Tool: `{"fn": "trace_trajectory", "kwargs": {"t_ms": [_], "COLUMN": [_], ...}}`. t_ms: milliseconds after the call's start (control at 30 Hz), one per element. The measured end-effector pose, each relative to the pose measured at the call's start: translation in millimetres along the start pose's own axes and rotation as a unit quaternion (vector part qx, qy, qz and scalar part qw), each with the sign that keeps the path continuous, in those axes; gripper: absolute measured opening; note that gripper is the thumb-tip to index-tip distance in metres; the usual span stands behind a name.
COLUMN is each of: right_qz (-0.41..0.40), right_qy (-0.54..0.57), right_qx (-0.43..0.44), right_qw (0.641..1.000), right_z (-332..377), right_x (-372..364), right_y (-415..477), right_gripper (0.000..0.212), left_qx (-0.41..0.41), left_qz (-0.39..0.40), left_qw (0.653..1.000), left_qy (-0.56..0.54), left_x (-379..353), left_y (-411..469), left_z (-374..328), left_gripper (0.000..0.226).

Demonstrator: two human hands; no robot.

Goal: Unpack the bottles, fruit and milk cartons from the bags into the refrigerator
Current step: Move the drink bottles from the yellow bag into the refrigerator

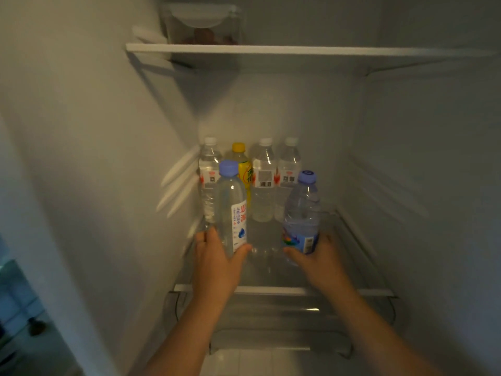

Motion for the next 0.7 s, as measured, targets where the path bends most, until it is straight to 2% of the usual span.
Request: {"fn": "trace_trajectory", "kwargs": {"t_ms": [133, 200, 300, 433, 700], "right_qz": [-0.029, -0.055, -0.097, -0.111, -0.078], "right_qy": [0.017, 0.012, 0.001, 0.002, -0.037], "right_qx": [-0.003, -0.015, -0.031, -0.047, -0.095], "right_qw": [0.999, 0.998, 0.995, 0.993, 0.992], "right_z": [1.0, -7.5, -17.8, -24.8, -60.8], "right_x": [6.1, 9.5, 14.3, 14.8, -13.0], "right_y": [17.3, 29.9, 48.9, 76.1, 133.7], "right_gripper": [0.033, 0.028, 0.036, 0.032, 0.056], "left_qx": [0.025, 0.023, 0.017, 0.032, 0.083], "left_qz": [-0.062, -0.091, -0.12, -0.115, -0.072], "left_qw": [0.998, 0.995, 0.991, 0.992, 0.993], "left_qy": [0.015, 0.023, 0.05, 0.037, 0.034], "left_x": [6.1, 7.4, 7.0, 4.6, -1.2], "left_y": [21.6, 30.2, 33.3, 39.1, 60.8], "left_z": [3.7, 7.7, 9.1, 13.2, 26.6], "left_gripper": [0.078, 0.076, 0.066, 0.052, 0.028]}}
Point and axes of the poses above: each hand's wrist, its own y-axis towards the middle knuckle, its own x-axis out of the back of the hand, z = x × y, the point moved 4 cm from there along y, towards the middle knuckle
